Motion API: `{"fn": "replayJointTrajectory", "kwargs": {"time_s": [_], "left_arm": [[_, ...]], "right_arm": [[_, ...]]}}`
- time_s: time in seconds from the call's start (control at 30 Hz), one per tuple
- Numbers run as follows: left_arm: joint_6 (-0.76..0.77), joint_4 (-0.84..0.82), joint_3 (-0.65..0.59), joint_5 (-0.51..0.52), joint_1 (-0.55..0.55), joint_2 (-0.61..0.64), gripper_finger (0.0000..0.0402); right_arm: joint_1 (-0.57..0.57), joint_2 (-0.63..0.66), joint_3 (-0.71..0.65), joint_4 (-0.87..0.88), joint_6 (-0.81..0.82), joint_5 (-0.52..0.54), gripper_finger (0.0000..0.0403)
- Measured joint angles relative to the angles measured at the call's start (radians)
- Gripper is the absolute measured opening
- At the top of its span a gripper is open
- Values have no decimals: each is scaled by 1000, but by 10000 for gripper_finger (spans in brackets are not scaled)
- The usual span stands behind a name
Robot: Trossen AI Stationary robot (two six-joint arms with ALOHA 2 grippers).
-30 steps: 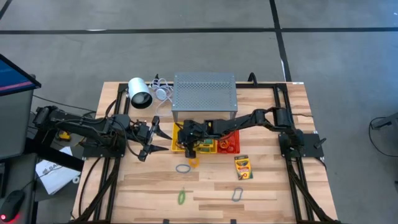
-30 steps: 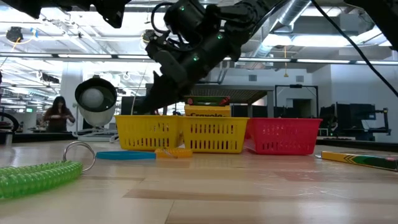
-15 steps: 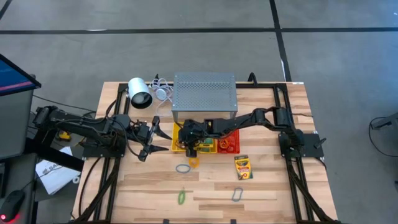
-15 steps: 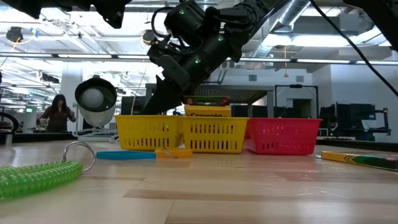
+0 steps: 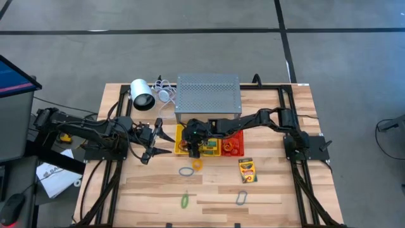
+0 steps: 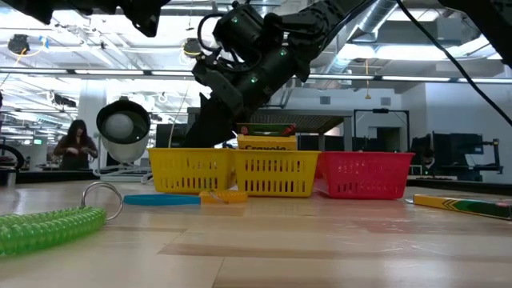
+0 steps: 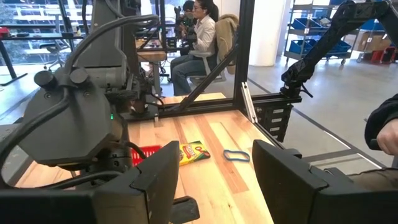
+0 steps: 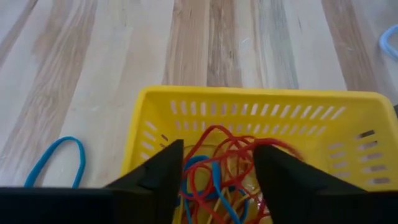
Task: Pick & Place Office Desk Supplies
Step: Put the red rubber band into the left yellow basket, then put the blue rubber band into the left yellow basket
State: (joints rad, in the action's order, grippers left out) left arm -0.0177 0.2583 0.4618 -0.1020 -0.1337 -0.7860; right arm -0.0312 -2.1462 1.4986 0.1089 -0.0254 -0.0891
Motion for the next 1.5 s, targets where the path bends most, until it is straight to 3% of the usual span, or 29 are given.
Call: {"fn": "replayJointTrajectory", "kwargs": {"time_s": [0.2,0.4,0.67,1.37,1.5], "left_arm": [[0,-15,0,0,0,0,200],[0,-16,0,0,0,0,200],[5,-46,0,0,0,0,200],[19,-61,0,0,-53,13,200],[19,-60,0,0,-59,13,200]], "right_arm": [[-5,0,32,54,0,8,240],[-6,2,142,241,-31,42,244],[12,29,213,352,-94,37,244],[243,431,215,515,-169,34,244],[289,499,173,431,-170,34,244]]}}
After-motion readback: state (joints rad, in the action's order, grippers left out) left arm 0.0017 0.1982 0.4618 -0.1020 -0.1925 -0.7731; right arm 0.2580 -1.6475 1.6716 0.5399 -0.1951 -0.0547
